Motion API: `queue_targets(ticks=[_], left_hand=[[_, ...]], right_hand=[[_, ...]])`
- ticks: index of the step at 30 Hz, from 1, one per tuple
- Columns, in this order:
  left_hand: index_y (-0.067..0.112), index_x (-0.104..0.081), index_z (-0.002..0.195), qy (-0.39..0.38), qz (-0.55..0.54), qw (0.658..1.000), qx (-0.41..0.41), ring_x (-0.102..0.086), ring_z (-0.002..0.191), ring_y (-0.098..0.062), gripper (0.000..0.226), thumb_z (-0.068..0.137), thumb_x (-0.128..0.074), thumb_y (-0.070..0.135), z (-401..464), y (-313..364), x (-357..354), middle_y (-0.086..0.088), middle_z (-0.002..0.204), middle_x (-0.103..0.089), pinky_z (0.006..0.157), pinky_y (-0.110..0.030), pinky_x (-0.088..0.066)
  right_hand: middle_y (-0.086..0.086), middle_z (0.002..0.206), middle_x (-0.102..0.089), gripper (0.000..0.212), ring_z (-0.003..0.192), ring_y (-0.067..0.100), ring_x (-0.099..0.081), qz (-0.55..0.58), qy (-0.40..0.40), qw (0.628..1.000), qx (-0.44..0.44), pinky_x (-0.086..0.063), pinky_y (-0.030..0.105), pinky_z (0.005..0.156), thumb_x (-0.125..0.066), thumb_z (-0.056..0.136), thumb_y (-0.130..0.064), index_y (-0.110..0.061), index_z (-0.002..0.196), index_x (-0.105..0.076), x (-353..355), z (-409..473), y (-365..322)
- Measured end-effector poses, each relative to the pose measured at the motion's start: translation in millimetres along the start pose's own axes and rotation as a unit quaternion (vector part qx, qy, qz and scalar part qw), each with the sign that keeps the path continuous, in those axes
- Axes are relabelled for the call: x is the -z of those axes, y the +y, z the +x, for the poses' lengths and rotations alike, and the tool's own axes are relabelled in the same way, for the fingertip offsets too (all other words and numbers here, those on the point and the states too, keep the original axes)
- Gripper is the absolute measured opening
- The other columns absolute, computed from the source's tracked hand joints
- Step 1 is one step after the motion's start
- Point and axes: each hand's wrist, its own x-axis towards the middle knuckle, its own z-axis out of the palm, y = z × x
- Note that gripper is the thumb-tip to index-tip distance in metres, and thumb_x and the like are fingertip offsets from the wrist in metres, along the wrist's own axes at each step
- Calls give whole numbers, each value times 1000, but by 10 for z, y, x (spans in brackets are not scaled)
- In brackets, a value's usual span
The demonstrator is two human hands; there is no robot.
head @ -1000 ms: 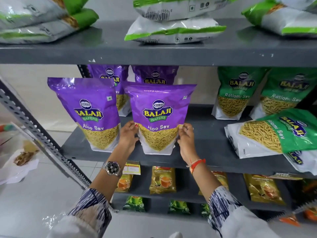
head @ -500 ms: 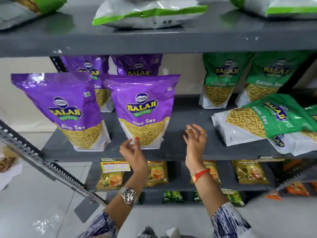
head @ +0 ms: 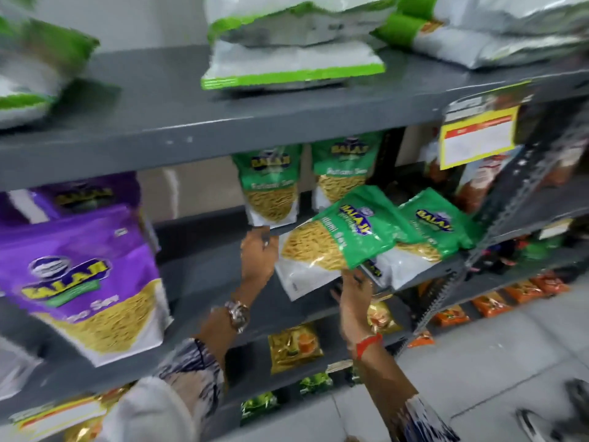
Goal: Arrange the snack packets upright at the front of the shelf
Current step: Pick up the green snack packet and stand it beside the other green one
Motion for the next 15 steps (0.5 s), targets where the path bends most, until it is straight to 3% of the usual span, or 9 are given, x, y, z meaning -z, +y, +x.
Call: queue_targets(ticks=[2,3,6,9,12,15], left_hand=[[6,-61,109,-84,71,993,51,-60,90,-29,31,88,-52,27,320,133,-229,-17,97,-64,81,-31,-46],[8,-63,103,-146,101,981,74,-57,79,-25,29,89,-50,30,460,200,-341,-13,88,-61,73,-28,-42],[12,-53,63,-287,101,943,133,-38,58,-19,31,91,-49,25,782,372,-601,-7,59,-45,58,-29,-32],[13,-47,56,-319,101,934,125,-35,61,-18,35,90,-52,22,888,461,-695,-8,58,-45,63,-27,-33],[4,-53,74,-330,81,933,120,-41,69,-22,22,89,-51,20,847,498,-704,-16,78,-50,69,-32,-35],[0,-57,76,-328,27,930,166,-50,50,-16,19,88,-54,14,729,487,-606,-5,56,-60,50,-21,-38]], right_hand=[[2,73,-49,18,70,16,-50,0,-49,999,-15,-44,35,69,-52,92,-16,-18,75,-51,34,69,-72],[3,76,-50,16,74,17,-51,6,-60,998,-20,-45,36,73,-51,93,-14,-18,77,-53,50,90,-95],[1,87,-57,7,92,20,-57,31,-84,996,-6,-52,32,82,-50,94,-11,-10,97,-56,114,137,-63],[-2,97,-59,16,104,20,-57,35,-104,994,-5,-49,38,96,-48,95,-12,-12,110,-53,131,176,-42],[3,113,-61,23,114,19,-56,49,-103,993,-29,-47,37,98,-47,95,-15,-13,117,-55,159,195,-75],[9,129,-57,34,121,26,-53,72,-90,991,-69,-46,42,98,-45,96,-20,-10,128,-52,228,221,-98]])
